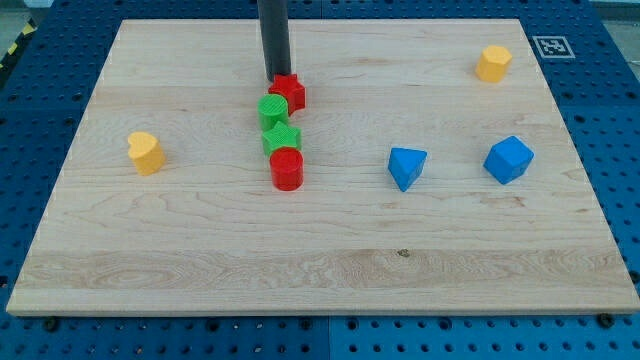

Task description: Align the green circle and red star above the green star

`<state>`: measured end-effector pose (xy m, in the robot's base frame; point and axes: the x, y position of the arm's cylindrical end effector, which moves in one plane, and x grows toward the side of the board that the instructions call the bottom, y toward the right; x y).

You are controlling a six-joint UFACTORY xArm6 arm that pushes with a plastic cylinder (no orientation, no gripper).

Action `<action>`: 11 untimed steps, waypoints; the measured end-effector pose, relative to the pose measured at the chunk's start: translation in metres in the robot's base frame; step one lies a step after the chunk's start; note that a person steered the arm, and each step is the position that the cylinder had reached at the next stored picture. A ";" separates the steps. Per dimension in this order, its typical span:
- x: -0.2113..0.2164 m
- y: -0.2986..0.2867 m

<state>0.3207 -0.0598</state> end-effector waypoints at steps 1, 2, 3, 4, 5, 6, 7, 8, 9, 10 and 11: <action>0.005 0.000; 0.002 -0.014; 0.001 -0.063; 0.031 -0.089; 0.042 -0.075; 0.042 -0.058; 0.044 -0.049; 0.050 -0.045; 0.055 -0.037; 0.063 -0.026; 0.066 -0.012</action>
<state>0.3866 -0.0716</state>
